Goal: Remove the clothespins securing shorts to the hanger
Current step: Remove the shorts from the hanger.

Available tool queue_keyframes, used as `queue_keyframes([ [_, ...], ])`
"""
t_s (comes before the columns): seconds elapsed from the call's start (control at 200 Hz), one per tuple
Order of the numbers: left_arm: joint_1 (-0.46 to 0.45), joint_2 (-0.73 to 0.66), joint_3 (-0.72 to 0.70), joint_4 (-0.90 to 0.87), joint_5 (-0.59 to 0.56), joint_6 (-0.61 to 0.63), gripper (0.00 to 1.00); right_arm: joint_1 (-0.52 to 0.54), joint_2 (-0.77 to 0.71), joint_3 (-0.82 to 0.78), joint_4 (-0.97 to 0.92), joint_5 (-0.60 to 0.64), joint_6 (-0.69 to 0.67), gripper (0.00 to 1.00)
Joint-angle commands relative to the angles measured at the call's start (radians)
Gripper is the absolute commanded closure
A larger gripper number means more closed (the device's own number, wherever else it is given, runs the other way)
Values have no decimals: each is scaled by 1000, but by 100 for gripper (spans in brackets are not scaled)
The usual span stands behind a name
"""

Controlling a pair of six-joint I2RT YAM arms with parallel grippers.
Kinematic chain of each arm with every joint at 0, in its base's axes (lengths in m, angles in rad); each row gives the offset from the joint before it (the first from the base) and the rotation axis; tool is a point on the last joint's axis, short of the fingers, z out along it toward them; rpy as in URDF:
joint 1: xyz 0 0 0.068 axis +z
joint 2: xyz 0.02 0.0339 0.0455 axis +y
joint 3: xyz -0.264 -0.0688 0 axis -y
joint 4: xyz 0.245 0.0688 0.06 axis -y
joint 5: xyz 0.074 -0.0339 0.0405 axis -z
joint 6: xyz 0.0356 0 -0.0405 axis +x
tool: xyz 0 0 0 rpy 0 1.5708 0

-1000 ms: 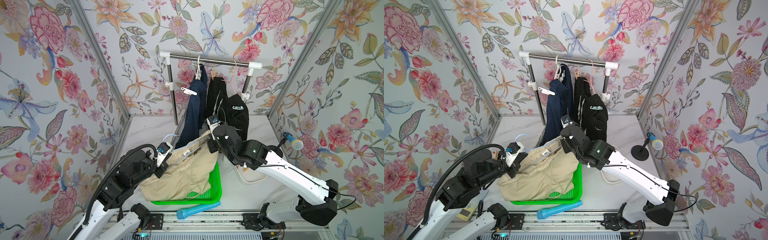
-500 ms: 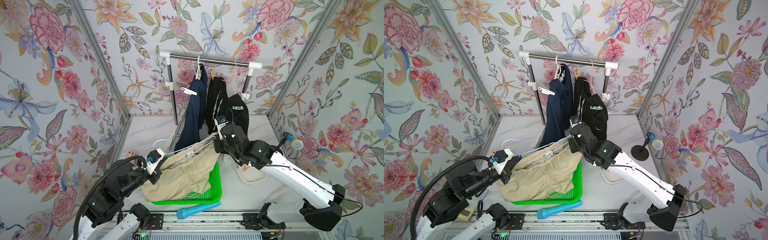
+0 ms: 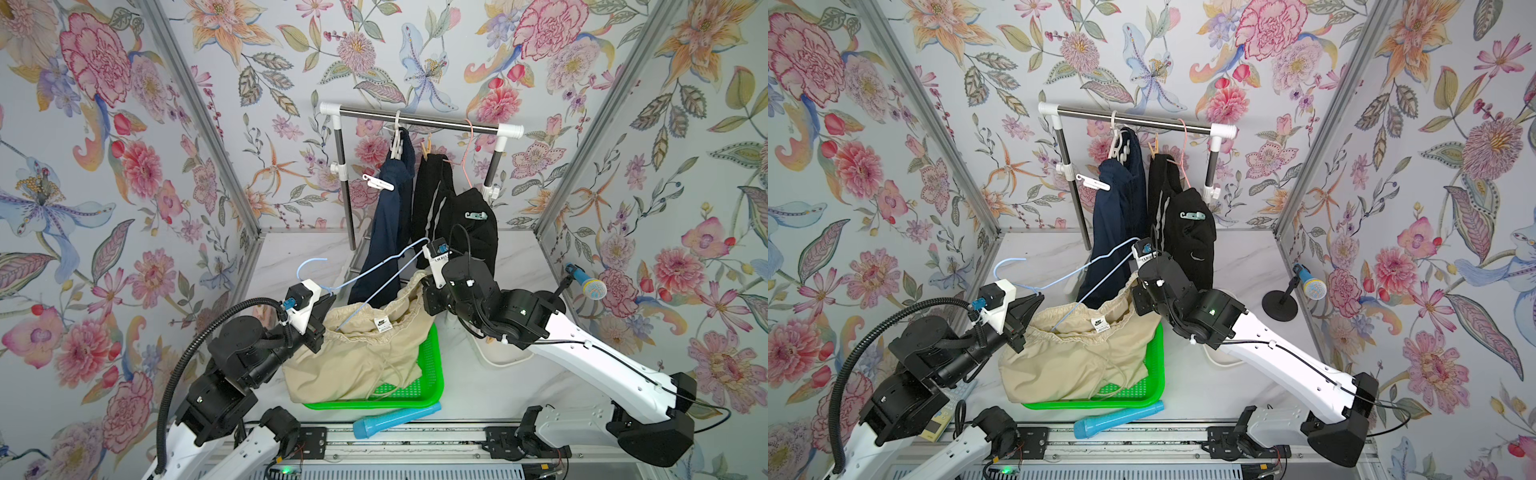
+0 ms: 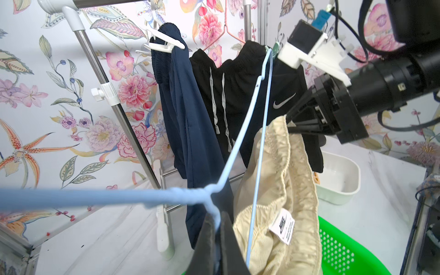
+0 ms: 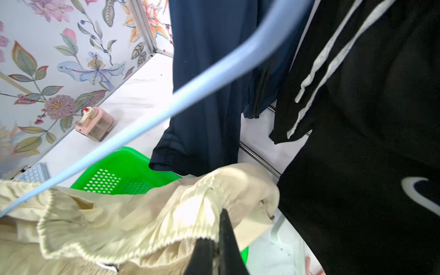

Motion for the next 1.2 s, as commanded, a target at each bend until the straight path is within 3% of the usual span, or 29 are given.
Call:
queue_keyframes([
  [0.0,-7,20,-2,138,15,-65,100,26,-24,11,41,-6,-5,100],
  [0.34,-7,91,-6,274,60,-116,100,62,-65,42,54,87,-55,100],
  [0.64,-7,98,39,284,-79,-146,100,24,-145,34,32,133,-81,100],
  [0.796,-7,95,68,221,-211,-157,100,65,-129,50,5,81,-86,100],
  [0.991,-7,95,104,131,-368,-159,100,195,-45,95,-7,-18,-74,100],
  [1.191,-7,77,110,99,-440,-159,100,269,50,135,-8,-233,-46,100],
])
